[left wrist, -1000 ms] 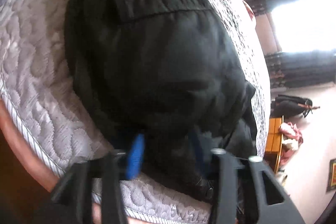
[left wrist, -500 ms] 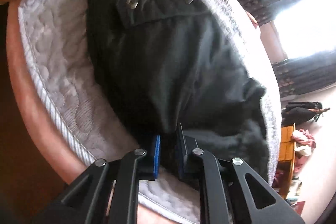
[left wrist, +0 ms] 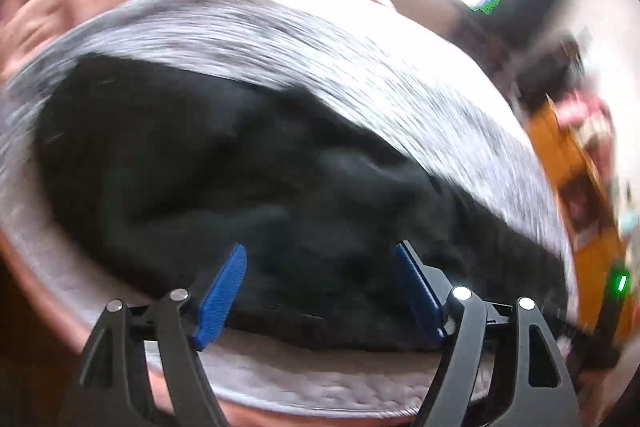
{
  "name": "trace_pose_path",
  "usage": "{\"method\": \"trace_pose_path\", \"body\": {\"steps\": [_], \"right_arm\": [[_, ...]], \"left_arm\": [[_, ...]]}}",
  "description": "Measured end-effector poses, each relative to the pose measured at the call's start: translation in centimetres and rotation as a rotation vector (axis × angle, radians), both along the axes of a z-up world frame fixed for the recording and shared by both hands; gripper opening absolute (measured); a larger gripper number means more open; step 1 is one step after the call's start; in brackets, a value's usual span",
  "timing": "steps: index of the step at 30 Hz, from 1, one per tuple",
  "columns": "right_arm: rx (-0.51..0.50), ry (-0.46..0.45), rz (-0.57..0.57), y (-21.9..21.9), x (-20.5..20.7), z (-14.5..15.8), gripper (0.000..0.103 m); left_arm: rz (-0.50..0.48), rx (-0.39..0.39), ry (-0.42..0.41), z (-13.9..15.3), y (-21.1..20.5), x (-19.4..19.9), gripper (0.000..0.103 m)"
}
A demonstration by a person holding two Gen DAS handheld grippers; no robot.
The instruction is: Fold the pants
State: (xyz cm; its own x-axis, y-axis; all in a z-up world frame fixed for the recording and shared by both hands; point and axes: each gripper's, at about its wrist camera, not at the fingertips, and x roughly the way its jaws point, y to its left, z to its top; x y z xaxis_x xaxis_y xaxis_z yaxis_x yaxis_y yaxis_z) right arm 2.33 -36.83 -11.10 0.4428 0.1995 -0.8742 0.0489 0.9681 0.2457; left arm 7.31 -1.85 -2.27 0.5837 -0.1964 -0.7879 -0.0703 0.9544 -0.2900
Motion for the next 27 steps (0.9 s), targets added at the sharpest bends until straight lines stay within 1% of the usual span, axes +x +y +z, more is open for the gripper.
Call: {"method": "trace_pose_path", "body": {"steps": [2,3,5,6,7,8,9,10,11,12,14,16,17,18,20,21,25,27], "right_arm": [[0.012,0.024,-0.006,-0.7,-0.2,-0.9,0.054],[0.011,0.046,-0.013,-1.1,-0.2,-1.7,0.054],[-0.002,0.096,-0.018,-1.7,0.0,-3.7,0.054],[0.003,0.099,-0.012,-1.8,0.0,-4.3,0.054],[0.002,0.094,-0.002,-1.8,0.0,-4.6,0.054],[0.002,0.09,0.007,-1.7,-0.1,-4.5,0.054],[0.014,0.085,0.014,-1.9,-0.2,-4.1,0.054],[0.04,0.068,0.008,-2.5,-0.6,-3.5,0.054],[0.085,0.034,-0.01,-3.6,-1.2,-2.4,0.054],[0.11,0.015,-0.024,-4.5,-1.8,-1.7,0.057],[0.124,-0.01,-0.067,-7.2,-3.4,-0.3,0.062],[0.139,-0.016,-0.122,-10.4,-5.6,0.4,0.063],[0.16,-0.013,-0.144,-11.6,-6.5,0.4,0.063],[0.209,0.001,-0.183,-13.6,-8.0,0.1,0.063],[0.255,0.028,-0.243,-16.7,-10.0,-1.0,0.063],[0.267,0.035,-0.268,-17.1,-10.3,-1.3,0.063],[0.353,0.063,-0.385,-20.8,-12.2,-4.4,0.064],[0.399,0.058,-0.432,-22.0,-12.1,-5.9,0.064]], "left_arm": [[-0.074,0.023,0.021,-1.1,-2.8,0.8,0.077],[-0.105,0.04,0.04,-2.2,-4.2,1.3,0.077],[-0.126,0.091,0.083,-4.3,-5.3,1.8,0.077],[-0.133,0.127,0.139,-6.1,-5.8,2.4,0.075],[-0.134,0.147,0.143,-6.9,-6.0,2.6,0.075],[-0.135,0.172,0.122,-7.0,-6.3,2.6,0.076],[-0.14,0.204,0.114,-6.8,-6.7,2.5,0.075],[-0.143,0.211,0.116,-6.4,-6.8,2.3,0.076],[-0.141,0.2,0.12,-5.9,-6.9,2.1,0.076],[-0.134,0.186,0.115,-5.3,-7.0,1.8,0.075],[-0.134,0.153,0.073,-4.0,-8.1,1.5,0.076],[-0.185,0.15,0.049,-3.2,-10.1,1.0,0.077],[-0.206,0.15,0.045,-3.3,-11.0,0.9,0.077],[-0.235,0.147,0.043,-3.3,-12.3,0.8,0.077],[-0.275,0.141,0.047,-3.6,-14.3,1.0,0.077],[-0.287,0.146,0.052,-3.9,-15.3,1.4,0.077],[-0.291,0.172,0.084,-5.7,-17.0,1.8,0.077],[-0.284,0.192,0.101,-6.5,-17.1,2.7,0.077]]}}
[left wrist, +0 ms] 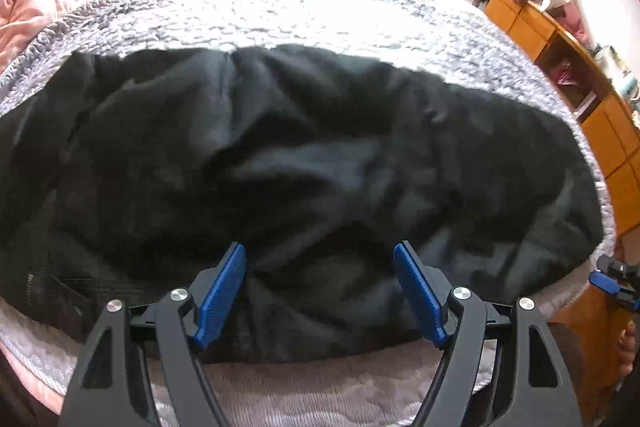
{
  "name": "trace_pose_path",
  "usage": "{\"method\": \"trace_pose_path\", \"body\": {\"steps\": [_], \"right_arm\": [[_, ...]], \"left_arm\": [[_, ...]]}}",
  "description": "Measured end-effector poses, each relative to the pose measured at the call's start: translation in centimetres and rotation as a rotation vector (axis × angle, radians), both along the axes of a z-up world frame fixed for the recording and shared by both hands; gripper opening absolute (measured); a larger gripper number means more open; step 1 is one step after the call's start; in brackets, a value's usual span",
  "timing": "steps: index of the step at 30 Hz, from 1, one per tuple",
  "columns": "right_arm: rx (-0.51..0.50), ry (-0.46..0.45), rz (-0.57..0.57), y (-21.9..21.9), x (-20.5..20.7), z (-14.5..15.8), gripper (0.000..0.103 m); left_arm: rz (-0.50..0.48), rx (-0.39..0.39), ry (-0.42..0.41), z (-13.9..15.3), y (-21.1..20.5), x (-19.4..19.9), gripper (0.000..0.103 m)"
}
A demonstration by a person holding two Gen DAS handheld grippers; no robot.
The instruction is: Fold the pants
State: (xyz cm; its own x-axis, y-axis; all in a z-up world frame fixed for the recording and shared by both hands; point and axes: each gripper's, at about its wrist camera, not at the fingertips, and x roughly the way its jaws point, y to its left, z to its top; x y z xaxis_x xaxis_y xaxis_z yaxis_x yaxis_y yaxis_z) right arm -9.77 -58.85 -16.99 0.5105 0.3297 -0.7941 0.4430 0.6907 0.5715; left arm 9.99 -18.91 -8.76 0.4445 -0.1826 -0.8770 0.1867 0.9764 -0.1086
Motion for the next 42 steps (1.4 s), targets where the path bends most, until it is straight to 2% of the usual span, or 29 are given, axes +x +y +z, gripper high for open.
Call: {"method": "trace_pose_path", "body": {"steps": [2,5,7,9,10,12,16,17,20,22,25,28,29,30,32,34,38,42], "right_arm": [[0.038,0.007,-0.039,-1.4,0.3,-1.7,0.062],[0.091,-0.054,-0.083,-2.6,0.4,-2.4,0.064],[0.107,-0.099,-0.099,-3.2,0.5,-2.2,0.054],[0.149,-0.121,-0.098,-4.1,0.8,-2.2,0.028],[0.17,-0.136,-0.095,-4.1,1.1,-2.1,0.024],[0.174,-0.172,-0.085,-4.4,1.8,-1.2,0.017],[0.129,-0.286,-0.009,-3.7,3.7,3.3,0.013],[0.107,-0.308,0.015,-3.5,4.3,4.7,0.013],[0.061,-0.355,0.056,-3.0,5.6,7.6,0.012],[0.047,-0.374,0.059,-3.2,6.1,8.9,0.011],[0.016,-0.35,0.0,-5.1,5.0,7.9,0.011],[0.012,-0.223,-0.094,-7.2,3.5,3.6,0.011],[-0.003,-0.14,-0.105,-7.5,3.1,1.3,0.011],[-0.009,-0.096,-0.108,-7.4,2.9,-0.2,0.011],[0.006,-0.08,-0.122,-7.3,2.2,-1.5,0.011],[-0.009,-0.108,-0.136,-7.1,1.9,-0.4,0.011],[-0.054,-0.206,-0.112,-6.2,1.8,4.0,0.011],[-0.136,-0.337,-0.019,-2.2,3.1,11.4,0.011]], "left_arm": [[0.0,0.004,0.002,-0.3,0.3,0.4,0.077],[0.007,-0.011,0.009,-0.3,0.9,0.3,0.077],[0.016,-0.022,0.012,0.0,1.4,0.2,0.077],[0.041,-0.039,0.004,0.5,1.9,0.3,0.077],[0.06,-0.047,-0.014,0.9,2.4,0.3,0.077],[0.103,-0.028,-0.056,1.9,3.6,0.4,0.077],[0.206,0.112,-0.094,2.2,7.5,2.0,0.077],[0.238,0.119,-0.086,2.0,8.6,2.5,0.077],[0.367,0.062,-0.035,0.5,12.7,4.2,0.076],[0.372,0.026,-0.006,-0.1,13.1,5.0,0.076],[0.325,0.039,-0.024,-0.3,11.2,6.0,0.076],[0.271,0.045,-0.024,-0.7,8.8,7.1,0.077],[0.256,0.063,-0.029,-0.8,7.9,7.3,0.078],[0.247,0.08,-0.037,-0.9,7.4,7.4,0.079],[0.243,0.065,-0.035,-0.9,7.6,7.4,0.079],[0.232,0.038,-0.021,-0.4,8.2,7.1,0.078],[0.232,-0.014,-0.015,1.1,10.2,5.0,0.079],[0.237,-0.017,-0.021,2.0,13.0,2.3,0.079]]}}
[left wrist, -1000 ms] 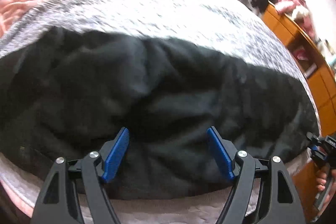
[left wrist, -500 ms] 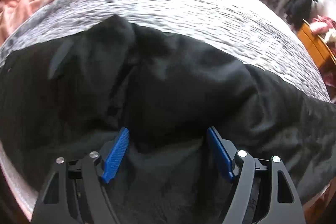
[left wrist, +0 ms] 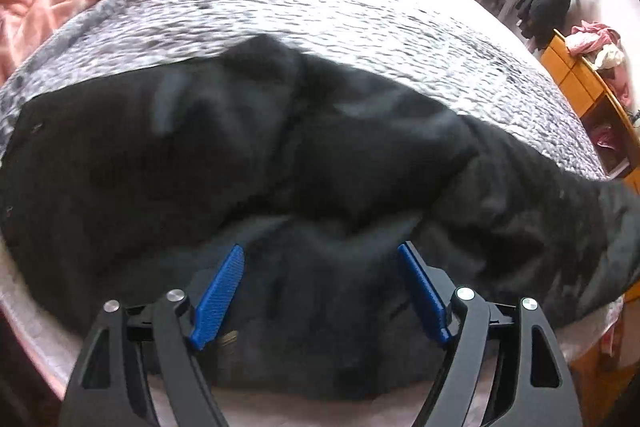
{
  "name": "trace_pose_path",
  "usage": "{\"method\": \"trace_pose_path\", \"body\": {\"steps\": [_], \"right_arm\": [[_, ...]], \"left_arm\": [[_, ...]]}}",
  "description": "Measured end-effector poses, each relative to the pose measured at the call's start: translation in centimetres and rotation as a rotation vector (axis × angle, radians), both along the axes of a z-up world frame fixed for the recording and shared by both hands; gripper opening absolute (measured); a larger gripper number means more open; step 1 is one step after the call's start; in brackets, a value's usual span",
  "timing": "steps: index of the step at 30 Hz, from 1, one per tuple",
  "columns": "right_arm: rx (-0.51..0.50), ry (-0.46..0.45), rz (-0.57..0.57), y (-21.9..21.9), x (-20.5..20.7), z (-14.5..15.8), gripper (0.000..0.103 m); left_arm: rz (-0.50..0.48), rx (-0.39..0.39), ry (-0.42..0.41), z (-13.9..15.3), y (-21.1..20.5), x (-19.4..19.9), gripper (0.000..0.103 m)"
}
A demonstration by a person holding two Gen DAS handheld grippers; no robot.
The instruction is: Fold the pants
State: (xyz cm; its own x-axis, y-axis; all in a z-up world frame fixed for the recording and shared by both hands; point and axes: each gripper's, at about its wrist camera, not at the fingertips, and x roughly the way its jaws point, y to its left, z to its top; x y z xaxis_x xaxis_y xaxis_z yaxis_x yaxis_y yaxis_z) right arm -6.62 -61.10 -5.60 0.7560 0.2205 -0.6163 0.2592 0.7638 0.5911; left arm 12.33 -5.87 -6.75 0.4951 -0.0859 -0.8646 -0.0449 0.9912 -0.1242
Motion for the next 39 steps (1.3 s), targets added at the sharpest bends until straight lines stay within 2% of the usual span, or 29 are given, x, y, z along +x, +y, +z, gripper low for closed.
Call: {"method": "trace_pose_path", "body": {"steps": [3,5,8,13,18,21,25,35,38,39], "right_arm": [[-0.123,-0.061,0.092,5.0,2.0,4.7,0.011],[-0.222,-0.099,0.188,10.1,3.4,7.2,0.011],[-0.348,-0.128,0.312,16.8,4.9,9.1,0.011],[-0.405,-0.12,0.498,26.1,7.6,8.8,0.011],[-0.437,-0.02,0.624,33.5,9.1,5.0,0.011],[-0.409,0.067,0.666,36.1,9.6,1.2,0.011],[-0.378,0.133,0.682,37.6,9.5,-1.9,0.012],[-0.39,0.173,0.736,38.5,8.6,-4.5,0.013],[-0.394,0.177,0.753,39.0,8.3,-4.9,0.024],[-0.379,0.178,0.76,39.1,8.2,-4.7,0.035]], "left_arm": [[0.025,-0.004,-0.019,0.6,2.3,-1.4,0.079],[0.037,-0.009,-0.022,0.8,3.5,-2.0,0.079],[0.065,-0.022,-0.026,1.0,5.6,-2.6,0.079],[0.118,-0.064,-0.027,1.4,8.6,-3.5,0.079],[0.163,-0.077,-0.047,2.2,11.4,-3.9,0.081],[0.192,-0.096,-0.049,2.2,12.7,-4.1,0.081],[0.202,-0.101,-0.048,2.2,13.6,-4.3,0.081],[0.202,-0.12,-0.027,1.1,13.7,-4.0,0.081],[0.194,-0.117,-0.023,0.9,13.5,-4.0,0.081],[0.194,-0.116,-0.021,0.9,13.5,-4.0,0.081]]}}
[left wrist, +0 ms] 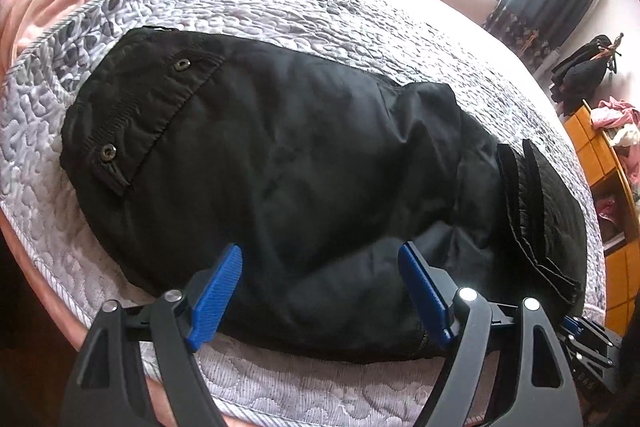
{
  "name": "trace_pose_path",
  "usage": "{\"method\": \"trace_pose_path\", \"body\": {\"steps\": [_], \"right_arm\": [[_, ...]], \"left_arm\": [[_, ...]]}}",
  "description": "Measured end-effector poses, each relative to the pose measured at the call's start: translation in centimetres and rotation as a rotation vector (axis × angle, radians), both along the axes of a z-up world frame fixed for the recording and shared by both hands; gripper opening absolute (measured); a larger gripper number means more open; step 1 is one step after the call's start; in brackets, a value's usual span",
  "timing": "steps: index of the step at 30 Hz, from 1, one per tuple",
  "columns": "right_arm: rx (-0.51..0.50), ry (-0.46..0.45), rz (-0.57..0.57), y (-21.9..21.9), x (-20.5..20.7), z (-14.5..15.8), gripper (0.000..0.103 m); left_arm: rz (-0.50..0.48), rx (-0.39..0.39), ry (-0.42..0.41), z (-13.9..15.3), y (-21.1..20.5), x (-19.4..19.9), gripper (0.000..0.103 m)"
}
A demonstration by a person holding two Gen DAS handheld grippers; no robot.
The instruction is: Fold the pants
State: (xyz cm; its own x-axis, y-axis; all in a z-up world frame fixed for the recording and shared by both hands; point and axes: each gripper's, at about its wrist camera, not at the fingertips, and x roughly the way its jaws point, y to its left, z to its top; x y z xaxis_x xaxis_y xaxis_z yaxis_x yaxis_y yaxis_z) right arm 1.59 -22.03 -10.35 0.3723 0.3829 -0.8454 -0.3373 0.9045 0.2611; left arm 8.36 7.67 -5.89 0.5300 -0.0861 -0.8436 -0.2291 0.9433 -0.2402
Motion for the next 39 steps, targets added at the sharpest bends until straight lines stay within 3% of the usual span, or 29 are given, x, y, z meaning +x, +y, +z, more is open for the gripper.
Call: {"method": "trace_pose_path", "body": {"steps": [3,5,11,17,19,21,22,29,31,33,36,39], "right_arm": [[0.118,0.019,0.022,-0.3,-1.0,1.2,0.066],[0.154,-0.009,0.032,-0.5,-2.0,2.5,0.066],[0.017,-0.082,0.029,0.8,-2.8,3.1,0.066],[-0.014,-0.028,-0.009,0.7,-1.2,0.4,0.05],[0.007,-0.01,-0.018,0.2,-0.9,-0.1,0.038],[0.04,0.024,-0.02,-0.1,-0.5,-0.5,0.015],[0.054,0.028,-0.023,-0.2,-0.4,-0.4,0.013],[0.101,-0.053,0.002,0.3,-1.2,3.3,0.009],[0.108,-0.082,0.035,0.8,-1.5,4.4,0.0],[0.22,-0.042,0.111,2.0,-1.7,5.0,0.0],[0.093,-0.068,0.121,4.1,-1.8,4.6,0.0],[0.048,-0.043,0.083,4.0,-1.4,3.5,0.005]], "left_arm": [[0.006,-0.01,0.002,-0.1,0.3,0.0,0.082],[0.009,-0.017,0.003,-0.1,0.3,0.0,0.083],[0.001,-0.022,0.002,0.0,0.1,0.0,0.084],[0.002,-0.029,0.004,-0.1,0.4,-0.1,0.084],[0.003,-0.027,0.007,-0.2,0.5,0.0,0.085],[0.006,-0.03,0.01,-0.4,0.6,0.0,0.085],[0.007,-0.031,0.011,-0.6,0.7,0.0,0.086],[0.008,-0.035,0.013,-1.1,1.2,0.0,0.087],[0.011,-0.04,0.013,-1.1,1.4,0.0,0.087],[0.017,-0.048,0.011,-1.2,1.6,0.0,0.087],[0.022,-0.055,0.011,-1.2,1.8,-0.1,0.087],[0.02,-0.057,0.012,-1.1,2.0,-0.3,0.087]]}}
